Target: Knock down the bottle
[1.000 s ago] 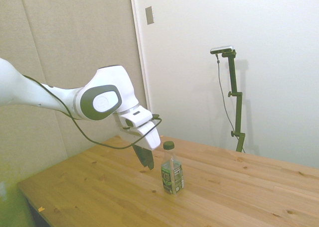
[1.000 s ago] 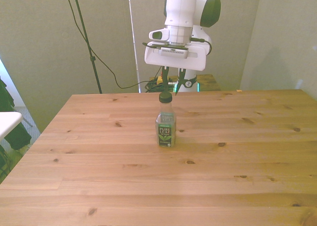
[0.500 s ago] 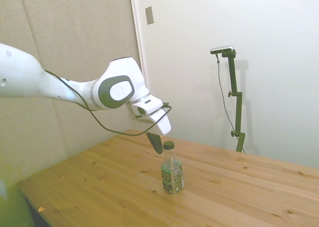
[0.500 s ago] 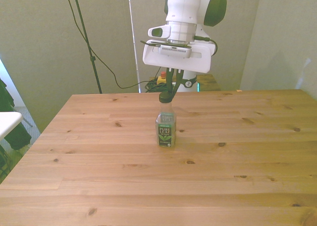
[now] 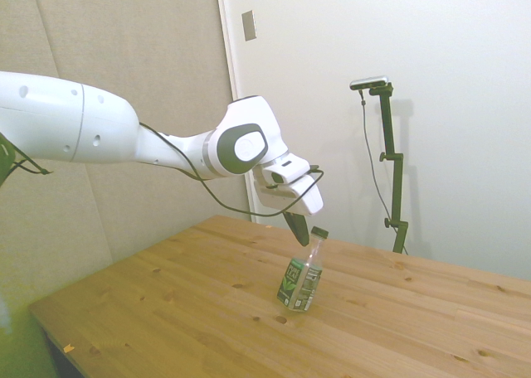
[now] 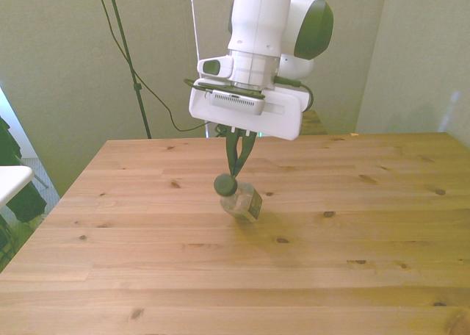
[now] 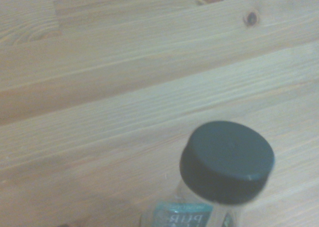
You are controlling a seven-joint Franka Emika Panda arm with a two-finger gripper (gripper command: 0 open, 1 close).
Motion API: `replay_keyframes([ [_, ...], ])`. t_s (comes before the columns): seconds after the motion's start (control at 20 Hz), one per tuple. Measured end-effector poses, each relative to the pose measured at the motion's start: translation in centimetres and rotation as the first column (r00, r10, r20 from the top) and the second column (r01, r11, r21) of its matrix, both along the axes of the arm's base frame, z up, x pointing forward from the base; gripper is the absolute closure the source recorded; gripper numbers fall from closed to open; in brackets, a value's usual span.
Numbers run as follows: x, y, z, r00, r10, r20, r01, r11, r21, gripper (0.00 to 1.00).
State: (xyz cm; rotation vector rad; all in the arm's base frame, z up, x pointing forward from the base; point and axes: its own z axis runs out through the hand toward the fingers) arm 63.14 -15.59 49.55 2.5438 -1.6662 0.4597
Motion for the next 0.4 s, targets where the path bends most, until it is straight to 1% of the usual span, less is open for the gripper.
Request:
replay_keyframes([
  [0.2, 2.2, -0.5, -0.2, 1.0, -0.021, 0.016, 0.021, 1.0, -0.008, 1.0],
  [0.4, 3.7, -0.5, 0.2, 0.998, -0.039, 0.057, 0.04, 0.999, -0.01, 1.0],
])
